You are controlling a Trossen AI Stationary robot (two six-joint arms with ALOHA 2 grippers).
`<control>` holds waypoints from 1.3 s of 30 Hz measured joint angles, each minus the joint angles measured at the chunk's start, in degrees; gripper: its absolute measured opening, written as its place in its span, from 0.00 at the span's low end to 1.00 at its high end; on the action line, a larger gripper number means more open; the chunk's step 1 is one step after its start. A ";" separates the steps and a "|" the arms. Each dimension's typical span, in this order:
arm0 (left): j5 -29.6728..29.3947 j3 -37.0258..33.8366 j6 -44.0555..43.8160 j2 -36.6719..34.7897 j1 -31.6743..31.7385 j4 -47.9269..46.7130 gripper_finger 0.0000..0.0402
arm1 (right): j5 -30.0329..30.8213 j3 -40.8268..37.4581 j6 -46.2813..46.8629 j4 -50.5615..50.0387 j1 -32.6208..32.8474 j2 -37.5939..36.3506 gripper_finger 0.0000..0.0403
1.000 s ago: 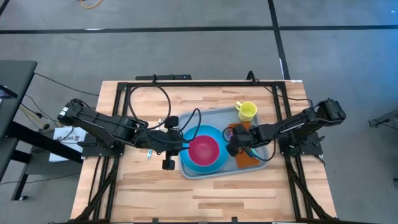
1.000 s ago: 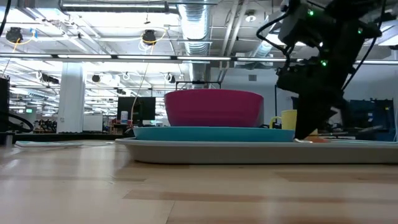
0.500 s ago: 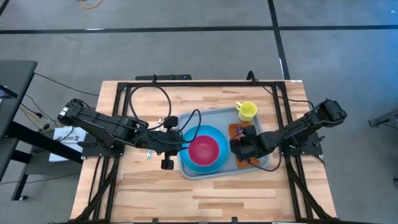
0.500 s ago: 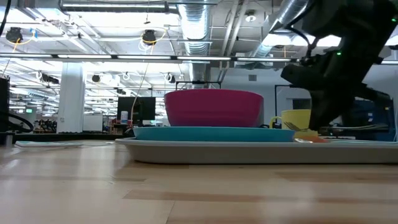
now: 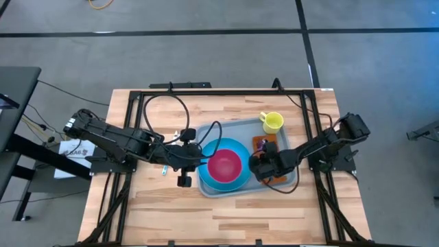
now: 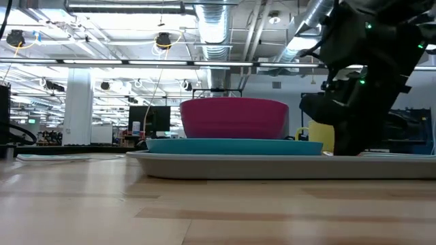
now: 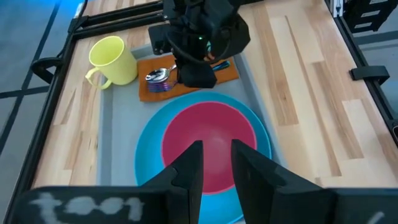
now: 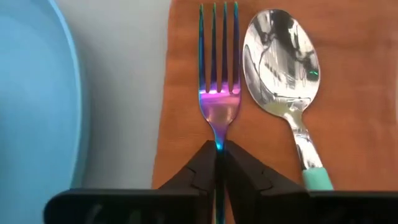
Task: Set up tray
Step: Put the blue fork on the brown napkin to the left of the green spoon, then put the green knife on the brown napkin to the left of the green spoon
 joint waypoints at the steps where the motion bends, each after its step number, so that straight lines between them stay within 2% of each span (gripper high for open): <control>1: 0.01 0.00 -0.17 0.01 0.01 0.01 0.18 | -0.45 0.00 -0.21 0.09 -0.19 -0.19 0.07; 9: 0.01 0.00 -0.73 0.00 0.00 -0.01 0.18 | 0.28 -0.02 -3.33 0.56 -0.27 -2.75 0.21; 16: 0.01 0.02 -2.32 0.01 0.00 -1.07 0.18 | -0.66 0.00 -7.07 -1.14 -0.71 -8.83 0.28; 19: -0.08 0.02 -8.57 0.01 0.00 -8.61 0.18 | -0.53 -0.02 -9.11 -1.81 -1.08 -12.83 0.28; 22: -3.06 -1.38 -21.08 -0.14 -0.54 -18.66 0.18 | 0.80 0.00 -14.84 -1.10 -0.73 -16.72 0.28; 25: -7.82 -6.78 -32.08 -0.20 -1.62 -24.02 0.18 | 3.20 0.00 -18.78 -0.37 0.06 -19.89 0.28; 27: -8.83 -11.62 -38.54 -0.66 -2.29 -25.16 0.18 | 5.02 0.00 -20.75 0.61 0.66 -21.47 0.28; 30: -8.97 -20.39 -43.81 -0.56 -2.83 -22.92 0.18 | 6.36 0.00 -23.43 1.04 1.54 -22.95 0.28; 35: -3.22 -33.53 -49.67 -0.54 -0.85 -14.32 0.18 | 7.09 0.00 -27.60 2.13 2.44 -22.94 0.28; 39: -2.10 -40.08 -51.53 -0.56 1.97 -10.15 0.18 | 7.11 -0.02 -29.78 2.32 2.41 -22.61 0.28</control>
